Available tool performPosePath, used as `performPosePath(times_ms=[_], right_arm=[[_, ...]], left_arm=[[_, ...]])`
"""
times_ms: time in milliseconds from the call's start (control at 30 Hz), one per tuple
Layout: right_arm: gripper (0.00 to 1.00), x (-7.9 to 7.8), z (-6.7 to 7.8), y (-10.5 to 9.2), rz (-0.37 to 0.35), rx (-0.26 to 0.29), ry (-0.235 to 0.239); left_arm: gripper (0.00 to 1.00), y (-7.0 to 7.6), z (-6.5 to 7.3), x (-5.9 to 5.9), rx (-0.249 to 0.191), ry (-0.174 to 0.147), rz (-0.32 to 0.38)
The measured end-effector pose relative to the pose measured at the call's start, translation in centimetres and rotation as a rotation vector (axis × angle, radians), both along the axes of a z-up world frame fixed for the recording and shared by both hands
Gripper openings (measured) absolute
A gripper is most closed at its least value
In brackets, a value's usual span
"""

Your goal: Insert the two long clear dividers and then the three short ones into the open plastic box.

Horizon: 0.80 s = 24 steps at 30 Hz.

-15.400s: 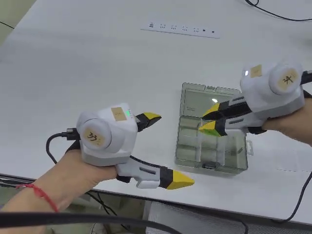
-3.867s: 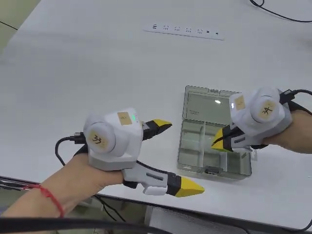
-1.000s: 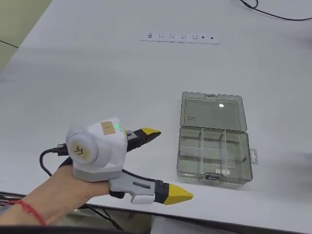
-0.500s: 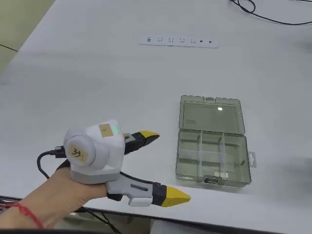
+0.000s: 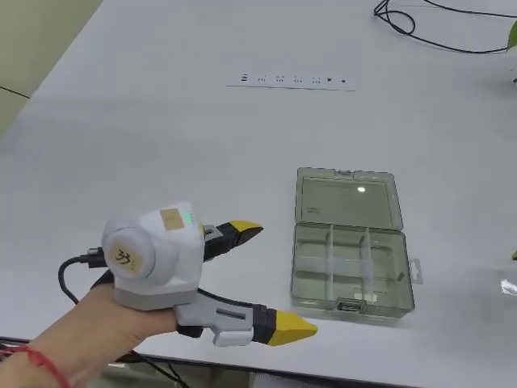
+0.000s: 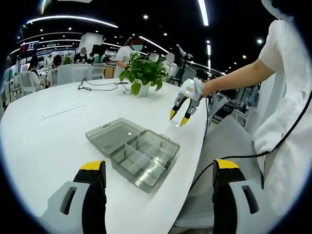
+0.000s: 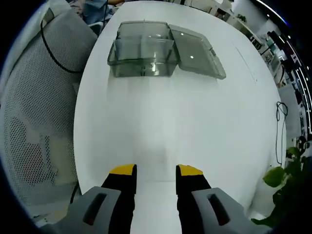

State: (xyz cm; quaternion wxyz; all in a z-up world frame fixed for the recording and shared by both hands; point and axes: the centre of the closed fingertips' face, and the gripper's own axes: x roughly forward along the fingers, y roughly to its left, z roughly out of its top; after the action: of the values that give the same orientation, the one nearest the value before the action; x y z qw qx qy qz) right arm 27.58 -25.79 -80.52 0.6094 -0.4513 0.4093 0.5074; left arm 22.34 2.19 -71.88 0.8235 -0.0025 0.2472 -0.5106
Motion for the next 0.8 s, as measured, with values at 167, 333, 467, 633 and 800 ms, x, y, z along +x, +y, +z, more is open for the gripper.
performPosePath(times_ms=[167,333,467,633,800], right_arm=[[0.32,-0.1,2.7,2.5,-0.022,0.060,-0.056],[0.32,-0.3,6.2,5.6,-0.042,0.137,-0.119],[0.32,-0.9,8.6,8.2,-0.034,0.177,-0.160],[0.32,-1.7,10.9,11.1,-0.015,0.216,-0.206],[0.32,-2.4,12.7,13.5,-0.003,0.249,-0.238]], left_arm=[[0.90,-0.3,0.9,0.5,-0.022,-0.002,0.013],[0.85,-1.1,2.3,1.0,-0.071,0.003,0.028],[0.82,-2.0,3.4,1.4,-0.117,0.035,0.044],[0.74,-3.3,4.7,1.7,-0.156,0.068,0.052],[0.60,-4.4,6.0,2.0,-0.224,0.139,0.081]])
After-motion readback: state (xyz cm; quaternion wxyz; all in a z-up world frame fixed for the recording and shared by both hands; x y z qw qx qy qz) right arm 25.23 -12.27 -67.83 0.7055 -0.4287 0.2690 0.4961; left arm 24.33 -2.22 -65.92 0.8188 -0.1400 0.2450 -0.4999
